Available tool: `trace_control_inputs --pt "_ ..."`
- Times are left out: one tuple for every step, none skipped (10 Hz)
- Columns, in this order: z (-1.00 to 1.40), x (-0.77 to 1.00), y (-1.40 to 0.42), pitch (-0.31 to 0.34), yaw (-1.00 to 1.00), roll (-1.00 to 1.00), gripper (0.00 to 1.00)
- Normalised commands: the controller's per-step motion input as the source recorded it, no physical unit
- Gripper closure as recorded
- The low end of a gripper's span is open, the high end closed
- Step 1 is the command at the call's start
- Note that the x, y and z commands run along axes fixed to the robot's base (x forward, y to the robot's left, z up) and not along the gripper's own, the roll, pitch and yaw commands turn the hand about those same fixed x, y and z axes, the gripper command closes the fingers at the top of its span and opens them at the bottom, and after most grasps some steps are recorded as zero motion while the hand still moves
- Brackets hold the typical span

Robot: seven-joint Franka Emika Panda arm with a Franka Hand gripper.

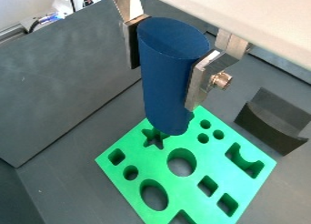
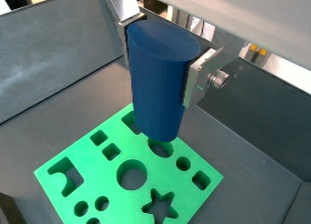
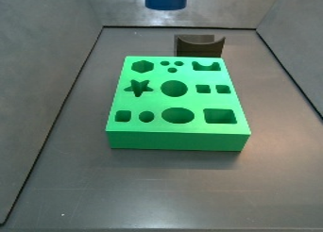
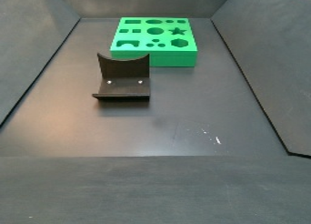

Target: Insert the oval object.

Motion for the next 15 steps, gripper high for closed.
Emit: trace_control_inputs --pt "-1.0 0.31 -0.54 -0.05 -0.25 0.05 1.0" --pt "-1.0 0.46 -0.5 -0.057 -0.27 0.07 1.0" --pt "-1.0 0.59 -0.24 0.0 -0.2 0.06 1.0" --pt "-1.0 0.52 -0.11 0.026 -0.22 0.09 1.0" --pt "-1.0 0.44 -0.03 0.019 -0.17 0.12 1.0" --pt "-1.0 0.19 -0.13 0.0 -0.09 0.17 1.0" --pt "-0.93 0.23 -0.21 -0.01 -0.15 0.22 1.0" --pt "-0.68 0.15 -0.36 -0.016 -0.1 0.35 1.0" --pt "-0.52 0.0 -0.38 -0.061 0.0 0.41 1.0" --pt "-0.47 0.0 -0.08 -0.047 0.0 0.27 1.0" --pt "-0.45 0.0 0.0 -0.054 0.01 0.2 1.0" --pt "-0.44 -0.01 0.0 -0.057 0.01 0.17 1.0" --pt "-0.46 0.0 -0.05 -0.047 0.01 0.14 1.0" --pt "-0.45 0.0 -0.08 0.0 0.0 0.03 1.0" --pt "-0.49 0.02 -0.14 0.0 -0.01 0.0 1.0"
